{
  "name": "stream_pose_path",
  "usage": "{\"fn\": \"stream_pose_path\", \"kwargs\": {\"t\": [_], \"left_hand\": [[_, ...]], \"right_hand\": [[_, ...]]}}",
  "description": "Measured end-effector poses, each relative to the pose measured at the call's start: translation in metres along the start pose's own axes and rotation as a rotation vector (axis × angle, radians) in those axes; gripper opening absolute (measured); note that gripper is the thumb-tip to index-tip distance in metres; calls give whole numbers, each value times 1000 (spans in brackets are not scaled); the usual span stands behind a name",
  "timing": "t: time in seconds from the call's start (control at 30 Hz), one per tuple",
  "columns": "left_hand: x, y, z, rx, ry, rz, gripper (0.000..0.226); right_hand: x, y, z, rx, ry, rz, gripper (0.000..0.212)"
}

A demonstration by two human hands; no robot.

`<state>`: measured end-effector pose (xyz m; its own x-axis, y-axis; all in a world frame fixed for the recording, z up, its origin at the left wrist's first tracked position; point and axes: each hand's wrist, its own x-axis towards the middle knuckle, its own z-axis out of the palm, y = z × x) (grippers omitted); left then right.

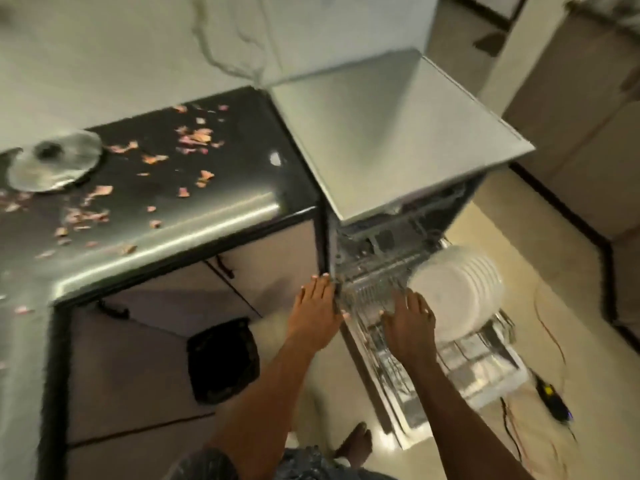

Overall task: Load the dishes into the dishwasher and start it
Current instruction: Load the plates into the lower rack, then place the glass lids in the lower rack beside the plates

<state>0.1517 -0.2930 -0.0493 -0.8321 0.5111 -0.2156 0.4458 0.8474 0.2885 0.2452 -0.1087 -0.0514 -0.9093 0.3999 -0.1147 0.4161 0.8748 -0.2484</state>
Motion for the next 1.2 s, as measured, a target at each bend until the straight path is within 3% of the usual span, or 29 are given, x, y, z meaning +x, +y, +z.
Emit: {"fn": "stream_pose_path", "kwargs": {"t": [0.2,0.43,0.8,1.2], "left_hand": [[-48,-109,-52,-83,213,-302,75],[-105,-243,-108,-121,362,-518,76],[-117,-397,-167,-169,446,-647,78],[-33,-519,-239,-243,435,-774,79]], "right_hand": [[33,-126,6,62,11,-284,60],[46,-291,23,125,66,-493,50],[84,-496,44,112,-5,-746,46],[235,-657,58,46,-117,-848,51]]}}
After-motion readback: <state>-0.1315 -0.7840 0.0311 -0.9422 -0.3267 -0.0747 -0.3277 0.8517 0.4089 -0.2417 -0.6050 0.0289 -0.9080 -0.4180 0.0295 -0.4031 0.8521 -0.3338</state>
